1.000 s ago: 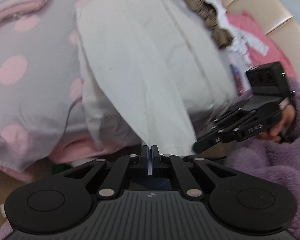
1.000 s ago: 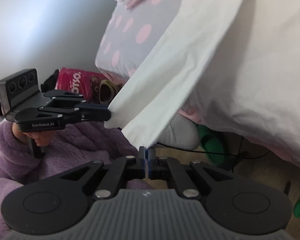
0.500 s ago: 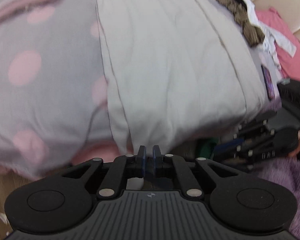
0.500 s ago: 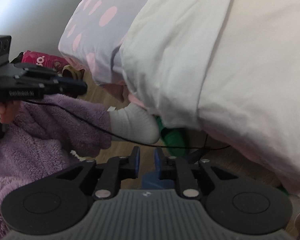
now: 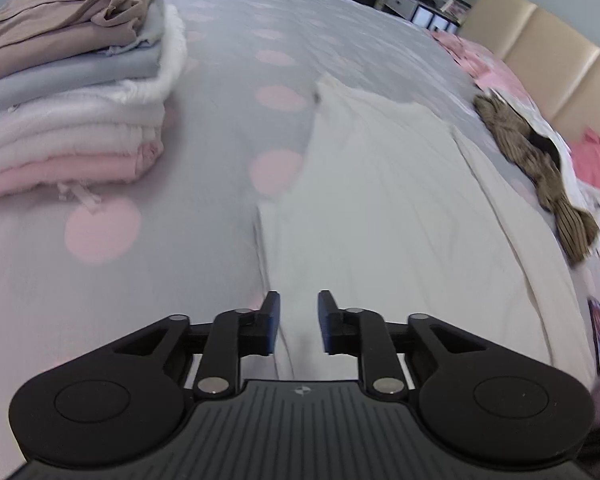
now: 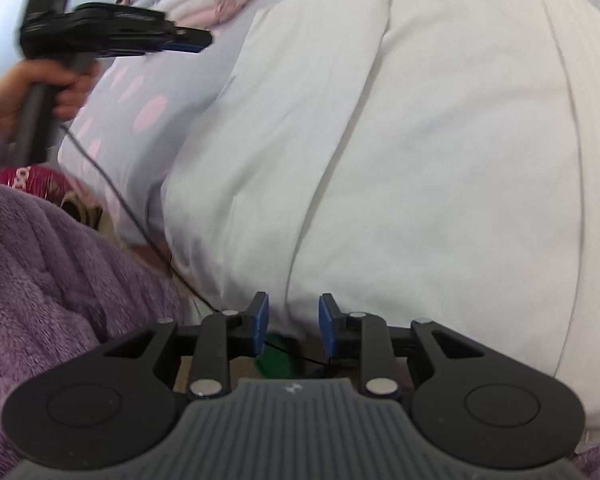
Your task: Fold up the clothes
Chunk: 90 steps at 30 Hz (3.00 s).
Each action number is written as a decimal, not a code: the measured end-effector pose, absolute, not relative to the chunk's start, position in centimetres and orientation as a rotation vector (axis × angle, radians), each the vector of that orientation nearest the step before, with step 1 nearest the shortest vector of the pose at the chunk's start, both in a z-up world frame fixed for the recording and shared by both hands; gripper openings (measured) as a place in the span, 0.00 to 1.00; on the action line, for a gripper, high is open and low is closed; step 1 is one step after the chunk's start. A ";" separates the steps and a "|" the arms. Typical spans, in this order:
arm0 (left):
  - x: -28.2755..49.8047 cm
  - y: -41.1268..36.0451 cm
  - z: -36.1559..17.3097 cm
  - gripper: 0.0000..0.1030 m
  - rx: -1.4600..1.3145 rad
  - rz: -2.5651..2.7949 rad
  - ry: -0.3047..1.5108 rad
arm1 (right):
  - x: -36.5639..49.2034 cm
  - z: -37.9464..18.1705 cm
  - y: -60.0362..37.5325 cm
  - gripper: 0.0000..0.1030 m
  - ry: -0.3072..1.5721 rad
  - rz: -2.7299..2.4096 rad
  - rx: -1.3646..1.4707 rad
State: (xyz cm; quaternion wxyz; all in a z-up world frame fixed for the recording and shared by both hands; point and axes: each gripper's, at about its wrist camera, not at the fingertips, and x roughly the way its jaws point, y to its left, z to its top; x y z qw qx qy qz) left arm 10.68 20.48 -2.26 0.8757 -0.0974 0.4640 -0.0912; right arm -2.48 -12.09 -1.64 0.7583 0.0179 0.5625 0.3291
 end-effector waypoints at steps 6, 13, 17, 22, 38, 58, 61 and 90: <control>15.9 22.0 -5.2 0.20 -0.332 -0.143 0.929 | -1.4 -2.0 -12.0 0.33 1.191 0.722 0.042; 17.8 21.4 -7.5 0.05 -0.336 -0.106 0.975 | -0.3 -2.9 -11.8 0.33 1.216 0.728 0.055; 17.8 22.5 -7.7 0.03 -0.378 -0.073 0.988 | 0.1 -3.0 -11.8 0.33 1.224 0.740 0.074; 17.9 21.9 -7.3 0.06 -0.356 -0.051 0.993 | 0.3 -2.6 -12.1 0.33 1.216 0.748 0.070; 25.9 12.1 -1.4 0.17 -0.053 -0.092 0.908 | 3.8 -1.5 -17.5 0.42 1.143 0.535 0.132; 46.1 5.0 -6.6 0.02 0.230 0.120 1.241 | 7.4 -3.3 -20.9 0.46 1.178 0.477 0.318; 47.1 5.3 -6.6 0.02 0.232 0.119 1.257 | 7.6 -3.6 -21.3 0.46 1.182 0.481 0.339; 21.4 14.1 2.0 0.32 0.005 -0.084 1.062 | 3.4 -2.4 -17.5 0.48 1.118 0.564 0.179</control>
